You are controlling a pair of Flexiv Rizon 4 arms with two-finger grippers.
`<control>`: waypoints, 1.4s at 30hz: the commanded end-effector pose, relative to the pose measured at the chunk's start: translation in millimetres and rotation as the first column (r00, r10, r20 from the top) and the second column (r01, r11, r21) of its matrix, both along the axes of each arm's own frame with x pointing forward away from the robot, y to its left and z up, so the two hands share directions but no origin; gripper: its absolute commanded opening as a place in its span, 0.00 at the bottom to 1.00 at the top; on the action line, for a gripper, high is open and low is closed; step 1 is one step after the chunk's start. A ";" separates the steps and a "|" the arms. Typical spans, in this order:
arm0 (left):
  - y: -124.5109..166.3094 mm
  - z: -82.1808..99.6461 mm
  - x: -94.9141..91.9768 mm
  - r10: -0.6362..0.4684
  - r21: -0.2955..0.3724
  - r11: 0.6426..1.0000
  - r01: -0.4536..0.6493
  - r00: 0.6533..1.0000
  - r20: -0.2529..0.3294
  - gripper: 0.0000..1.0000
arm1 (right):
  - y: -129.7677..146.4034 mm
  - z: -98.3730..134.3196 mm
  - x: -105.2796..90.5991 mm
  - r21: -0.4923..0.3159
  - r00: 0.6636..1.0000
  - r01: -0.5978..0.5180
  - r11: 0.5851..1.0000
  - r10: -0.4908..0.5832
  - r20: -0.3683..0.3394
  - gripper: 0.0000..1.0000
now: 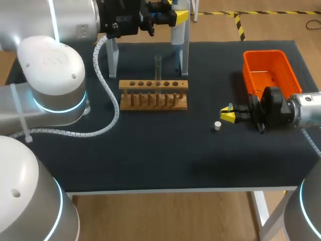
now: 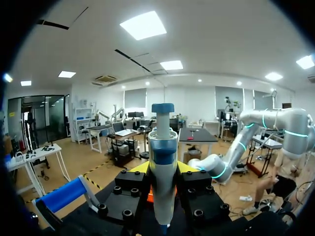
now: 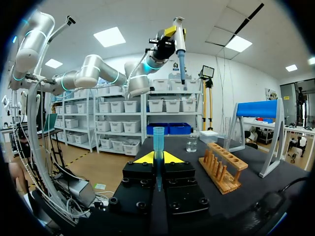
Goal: Invert the test tube, pick up the pipette, mount the tip to pipette, aspirate from beaker and dispense into the tube, eject the tip, return the pipette, and cap with the stopper.
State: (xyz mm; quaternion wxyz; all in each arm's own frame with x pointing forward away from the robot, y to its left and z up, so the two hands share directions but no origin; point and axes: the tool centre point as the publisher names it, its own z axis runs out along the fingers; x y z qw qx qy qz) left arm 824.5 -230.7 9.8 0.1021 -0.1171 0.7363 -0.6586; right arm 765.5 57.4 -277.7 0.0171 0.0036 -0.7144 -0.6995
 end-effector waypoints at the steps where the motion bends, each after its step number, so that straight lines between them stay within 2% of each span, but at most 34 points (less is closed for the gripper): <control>1: 4.0 -0.2 -0.8 -0.005 0.001 1.000 0.005 1.000 -0.003 0.00 | -0.2 -0.1 -0.6 0.000 1.000 0.001 1.000 -0.001 0.001 0.00; 42: 6.0 -1.7 -1.6 0.013 0.023 1.000 -0.013 1.000 -0.001 0.00 | -0.2 -0.1 -0.6 0.000 1.000 0.001 1.000 -0.001 0.001 0.00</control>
